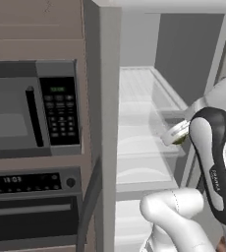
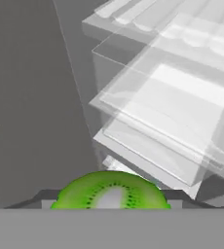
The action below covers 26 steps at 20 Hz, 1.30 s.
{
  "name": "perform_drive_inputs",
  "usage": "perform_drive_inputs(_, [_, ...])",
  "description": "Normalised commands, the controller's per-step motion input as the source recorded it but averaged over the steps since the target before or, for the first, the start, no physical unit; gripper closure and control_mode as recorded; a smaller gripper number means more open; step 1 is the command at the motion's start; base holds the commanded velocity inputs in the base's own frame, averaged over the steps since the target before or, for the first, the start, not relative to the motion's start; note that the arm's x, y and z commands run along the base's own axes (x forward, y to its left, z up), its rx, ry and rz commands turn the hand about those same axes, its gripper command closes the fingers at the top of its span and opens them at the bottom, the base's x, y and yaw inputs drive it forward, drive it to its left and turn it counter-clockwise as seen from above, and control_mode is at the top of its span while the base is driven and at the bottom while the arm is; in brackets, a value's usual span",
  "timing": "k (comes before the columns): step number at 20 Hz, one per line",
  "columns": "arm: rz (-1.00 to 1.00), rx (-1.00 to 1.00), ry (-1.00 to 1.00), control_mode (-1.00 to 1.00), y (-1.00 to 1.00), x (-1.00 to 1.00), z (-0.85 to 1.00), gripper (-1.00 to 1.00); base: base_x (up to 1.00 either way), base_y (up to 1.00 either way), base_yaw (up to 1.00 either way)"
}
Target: Pick the kiwi and orange from the fridge and place them inside the tupperware on the counter.
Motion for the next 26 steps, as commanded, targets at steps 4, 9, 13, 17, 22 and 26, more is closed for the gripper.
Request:
perform_drive_inputs(4, [0.0,0.0,0.0,1.0,0.0,0.0,0.0,1.0,-1.0,-0.51,-0.07])
perform_drive_inputs(9, [0.0,0.0,0.0,1.0,0.0,0.0,0.0,1.0,-0.82,-1.0,-0.22])
perform_drive_inputs(13, [0.0,0.0,0.0,1.0,0.0,0.0,0.0,1.0,-0.29,-1.0,-0.31])
perform_drive_inputs(17, [0.0,0.0,0.0,1.0,0.0,0.0,0.0,1.0,-0.04,-1.0,-0.35])
perform_drive_inputs(22, [0.0,0.0,0.0,1.0,0.0,0.0,0.0,1.0,0.0,-1.0,-0.36])
perform_drive_inputs(26, [0.0,0.0,0.0,1.0,0.0,0.0,0.0,1.0,0.15,-1.0,-0.41])
